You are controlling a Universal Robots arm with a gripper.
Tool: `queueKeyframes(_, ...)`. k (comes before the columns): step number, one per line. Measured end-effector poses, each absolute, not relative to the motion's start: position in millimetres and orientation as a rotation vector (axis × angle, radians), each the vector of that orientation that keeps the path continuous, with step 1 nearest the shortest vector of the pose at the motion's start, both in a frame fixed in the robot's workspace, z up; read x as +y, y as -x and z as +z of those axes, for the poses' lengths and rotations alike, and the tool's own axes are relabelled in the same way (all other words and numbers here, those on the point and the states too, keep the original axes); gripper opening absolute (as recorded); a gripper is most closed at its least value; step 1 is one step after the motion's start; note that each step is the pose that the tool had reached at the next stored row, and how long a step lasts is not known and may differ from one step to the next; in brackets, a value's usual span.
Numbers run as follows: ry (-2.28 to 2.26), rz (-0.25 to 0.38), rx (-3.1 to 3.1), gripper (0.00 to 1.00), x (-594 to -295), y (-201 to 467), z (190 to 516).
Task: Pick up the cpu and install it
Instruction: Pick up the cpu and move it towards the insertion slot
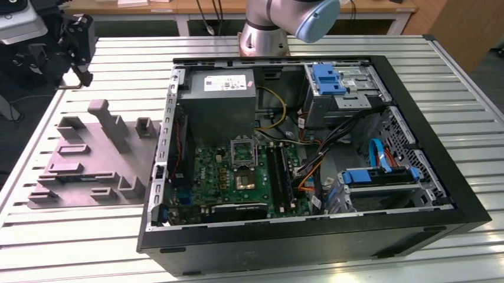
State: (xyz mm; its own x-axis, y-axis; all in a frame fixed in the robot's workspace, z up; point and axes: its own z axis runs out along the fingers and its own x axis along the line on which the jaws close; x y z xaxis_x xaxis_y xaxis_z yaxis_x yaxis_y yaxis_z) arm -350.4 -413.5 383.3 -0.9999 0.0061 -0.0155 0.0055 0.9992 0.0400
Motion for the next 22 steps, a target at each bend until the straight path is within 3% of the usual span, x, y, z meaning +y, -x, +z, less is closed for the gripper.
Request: queueKeyframes(22,-0.009,0.062,3.125,0.47,-413.5,342.0,383.3)
